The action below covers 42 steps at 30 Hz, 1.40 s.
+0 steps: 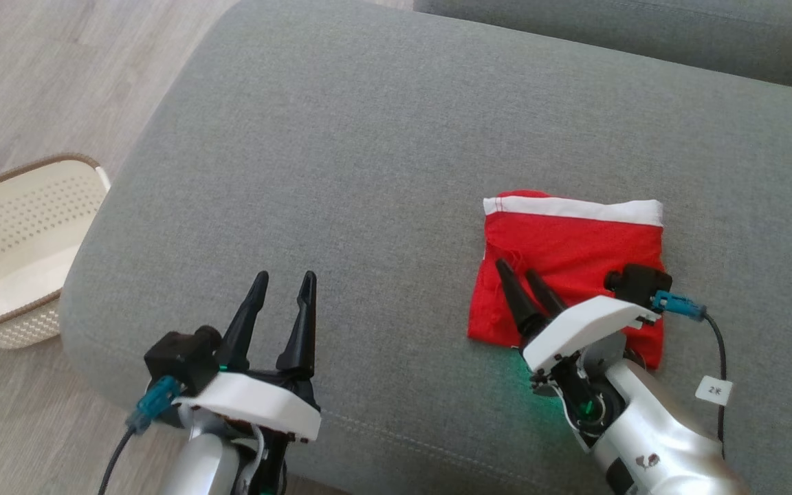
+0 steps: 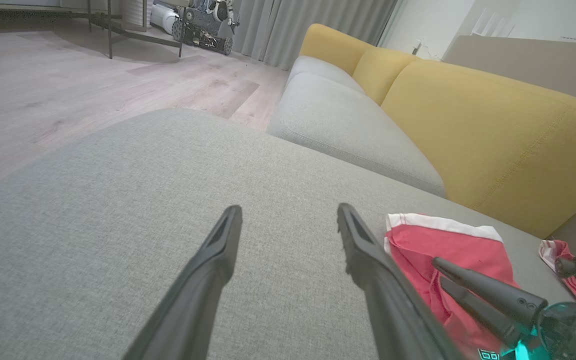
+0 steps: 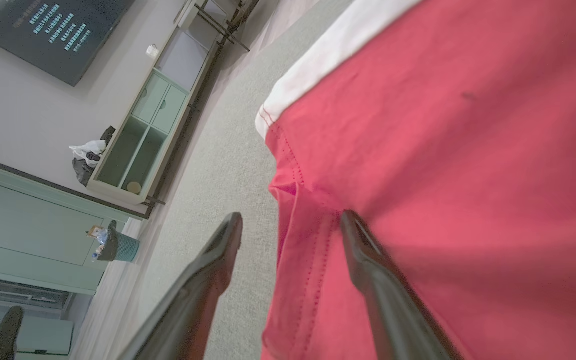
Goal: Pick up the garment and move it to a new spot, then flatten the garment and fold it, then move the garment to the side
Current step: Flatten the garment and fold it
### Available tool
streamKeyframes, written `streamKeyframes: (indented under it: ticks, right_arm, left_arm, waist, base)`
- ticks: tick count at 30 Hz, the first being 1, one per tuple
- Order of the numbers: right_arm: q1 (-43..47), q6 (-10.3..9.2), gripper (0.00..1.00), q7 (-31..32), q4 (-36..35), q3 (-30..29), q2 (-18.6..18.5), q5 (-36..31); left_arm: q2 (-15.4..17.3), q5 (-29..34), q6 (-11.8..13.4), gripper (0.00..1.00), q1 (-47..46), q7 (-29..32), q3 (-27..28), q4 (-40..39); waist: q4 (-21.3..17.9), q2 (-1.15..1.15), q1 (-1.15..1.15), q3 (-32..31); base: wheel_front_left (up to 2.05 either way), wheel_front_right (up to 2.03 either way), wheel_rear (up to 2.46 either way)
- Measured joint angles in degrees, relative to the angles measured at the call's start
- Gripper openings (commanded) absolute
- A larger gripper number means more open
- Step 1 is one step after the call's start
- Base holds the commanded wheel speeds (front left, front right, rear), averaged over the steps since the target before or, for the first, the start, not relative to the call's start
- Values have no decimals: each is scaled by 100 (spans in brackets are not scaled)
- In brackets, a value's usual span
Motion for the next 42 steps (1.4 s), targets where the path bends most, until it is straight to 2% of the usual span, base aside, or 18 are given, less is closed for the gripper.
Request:
streamKeyframes:
  ticks: [9, 13, 17, 22, 25, 26, 28, 32, 36, 39, 42]
  right_arm:
    - [-232, 0, 100, -511, 30, 34, -22, 157]
    - [-344, 0, 100, -756, -141, -27, -248, 30]
    - [-387, 0, 100, -981, -205, -71, -679, -601]
    - [-354, 0, 100, -1081, -436, -417, -1083, -1555]
    - [-195, 0, 100, -1105, -775, -929, -1302, -2375]
    - [-195, 0, 100, -1105, -775, -929, -1302, -2375]
    - [21, 0, 100, -1106, -1095, -1367, -1412, -3212]
    - [731, 0, 100, -1121, -1677, -2291, -1252, -4133]
    - [1377, 0, 100, -1122, -2409, -2937, -817, -5052]
    - [1631, 0, 100, -1122, -2792, -3237, -441, -5345]
    - [1805, 0, 100, -1122, -2994, -3320, -247, -5490]
  left_arm:
    - [0, 3, 15, 100, -3, 0, 51, 1]
    - [2, 30, -2, 100, -4, 0, 141, -5]
    - [1, 30, -9, 100, -5, 0, 177, -33]
    - [1, 27, -10, 100, -13, 0, 233, -107]
    - [0, 27, -10, 100, -15, 0, 280, -140]
    - [0, 27, -10, 100, -15, 0, 280, -140]
    - [2, 27, -10, 100, -15, 0, 326, -161]
    - [0, 29, -11, 100, -15, 0, 332, -172]
    - [0, 30, 11, 100, -12, 0, 370, -174]
    - [0, 88, 81, 100, -1, 0, 382, -172]
    - [-1, 172, 143, 100, 10, 0, 442, -192]
  waist:
    - [-316, 0, 0, -51]
    - [-534, 0, 0, -109]
    - [-780, 0, 0, -178]
    - [-1087, 0, 0, -253]
    - [-1248, 0, 0, -295]
    - [-1248, 0, 0, -295]
    - [-1347, 0, 0, -311]
    - [-1491, 0, 0, -328]
    - [-1599, 0, 0, -326]
    - [-1641, 0, 0, -316]
    - [-1672, 0, 0, -311]
  base:
    - [0, 0, 0]
    - [0, 0, 0]
    - [0, 0, 0]
    - [0, 0, 0]
    - [0, 0, 0]
    - [0, 0, 0]
    - [0, 0, 0]
    - [0, 0, 0]
    - [0, 0, 0]
    - [0, 0, 0]
    - [0, 0, 0]
